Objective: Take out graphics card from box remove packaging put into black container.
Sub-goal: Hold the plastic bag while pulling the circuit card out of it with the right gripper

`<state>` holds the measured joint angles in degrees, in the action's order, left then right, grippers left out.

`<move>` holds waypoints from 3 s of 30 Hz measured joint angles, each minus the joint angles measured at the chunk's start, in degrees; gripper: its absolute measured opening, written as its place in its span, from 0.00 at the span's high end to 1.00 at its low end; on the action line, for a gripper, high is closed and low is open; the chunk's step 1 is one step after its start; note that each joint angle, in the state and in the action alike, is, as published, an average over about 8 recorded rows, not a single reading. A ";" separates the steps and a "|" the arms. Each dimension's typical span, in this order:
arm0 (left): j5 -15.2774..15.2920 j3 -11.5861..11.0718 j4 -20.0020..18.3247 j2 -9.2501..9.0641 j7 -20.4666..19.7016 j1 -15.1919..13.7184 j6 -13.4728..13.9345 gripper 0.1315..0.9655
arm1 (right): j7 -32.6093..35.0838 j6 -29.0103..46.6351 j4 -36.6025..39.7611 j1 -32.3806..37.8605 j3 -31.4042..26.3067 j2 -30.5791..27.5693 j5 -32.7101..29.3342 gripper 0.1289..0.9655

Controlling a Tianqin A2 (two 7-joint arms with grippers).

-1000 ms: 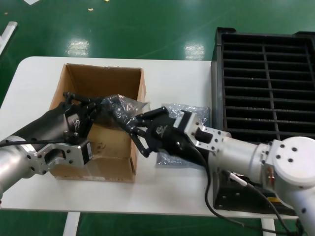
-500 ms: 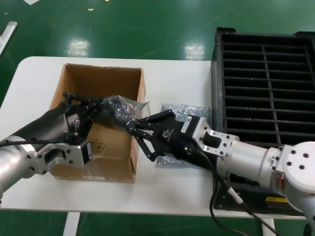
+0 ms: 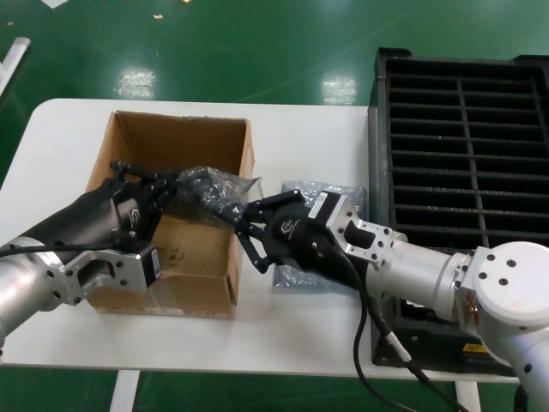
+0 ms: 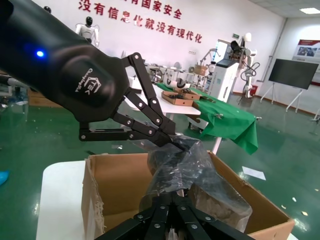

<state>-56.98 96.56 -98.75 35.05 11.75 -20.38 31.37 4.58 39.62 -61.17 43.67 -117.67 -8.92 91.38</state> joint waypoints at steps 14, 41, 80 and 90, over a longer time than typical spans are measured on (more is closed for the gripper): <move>0.00 0.00 0.00 0.00 0.00 0.00 0.00 0.99 | 0.30 0.53 1.39 0.50 -0.23 0.55 0.02 0.97; 0.00 0.00 0.00 0.00 0.00 0.00 0.00 0.99 | 2.59 1.41 8.35 3.14 1.23 5.05 2.59 0.77; 0.00 0.00 0.00 0.00 0.00 0.00 0.00 0.99 | 3.77 0.45 11.08 3.75 3.47 4.79 3.46 0.97; 0.00 0.00 0.00 0.00 0.00 0.00 0.00 0.99 | 4.66 0.48 12.22 4.76 3.88 5.12 3.64 0.87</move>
<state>-56.98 96.56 -98.75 35.05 11.75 -20.38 31.37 9.24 40.11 -48.95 48.43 -113.79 -3.80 95.02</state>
